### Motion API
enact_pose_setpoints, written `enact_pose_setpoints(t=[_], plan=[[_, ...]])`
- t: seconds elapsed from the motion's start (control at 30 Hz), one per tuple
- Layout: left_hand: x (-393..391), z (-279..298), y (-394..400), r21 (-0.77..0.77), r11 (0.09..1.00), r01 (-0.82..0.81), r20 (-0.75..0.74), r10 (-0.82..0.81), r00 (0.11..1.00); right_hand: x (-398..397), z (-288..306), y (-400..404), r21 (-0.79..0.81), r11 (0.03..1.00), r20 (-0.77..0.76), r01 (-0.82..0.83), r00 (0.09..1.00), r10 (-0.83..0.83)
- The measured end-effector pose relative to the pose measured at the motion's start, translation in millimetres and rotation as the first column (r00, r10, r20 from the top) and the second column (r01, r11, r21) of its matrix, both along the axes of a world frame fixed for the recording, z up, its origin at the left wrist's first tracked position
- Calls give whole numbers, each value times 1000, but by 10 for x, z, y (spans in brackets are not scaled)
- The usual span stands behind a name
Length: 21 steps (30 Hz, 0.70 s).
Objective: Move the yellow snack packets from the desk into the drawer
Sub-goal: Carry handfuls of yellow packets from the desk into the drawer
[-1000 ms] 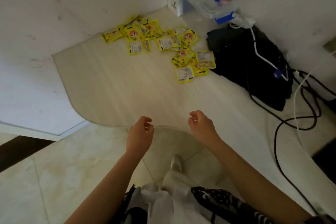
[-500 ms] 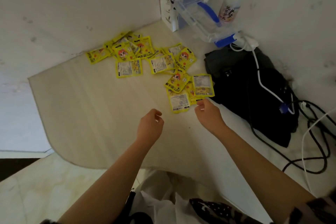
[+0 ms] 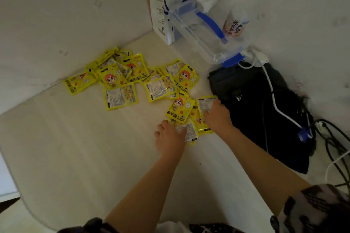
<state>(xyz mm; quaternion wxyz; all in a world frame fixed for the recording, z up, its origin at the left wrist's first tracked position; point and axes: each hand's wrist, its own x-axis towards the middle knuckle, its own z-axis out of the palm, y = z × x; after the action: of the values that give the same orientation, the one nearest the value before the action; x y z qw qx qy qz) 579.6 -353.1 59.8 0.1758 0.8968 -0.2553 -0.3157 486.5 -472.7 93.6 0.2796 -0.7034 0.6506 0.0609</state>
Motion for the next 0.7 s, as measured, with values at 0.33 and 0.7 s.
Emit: enact_pose_setpoints(t=[0.33,0.7], plan=[[-9,-102,-110,117,993,21,142,-38,989,60,-160,-88,-31,999,-178,-5,984,0],[512,-53,172,133,987,92,-142,-73,987,75,-184,-108,28,986,70,165,983,-167]])
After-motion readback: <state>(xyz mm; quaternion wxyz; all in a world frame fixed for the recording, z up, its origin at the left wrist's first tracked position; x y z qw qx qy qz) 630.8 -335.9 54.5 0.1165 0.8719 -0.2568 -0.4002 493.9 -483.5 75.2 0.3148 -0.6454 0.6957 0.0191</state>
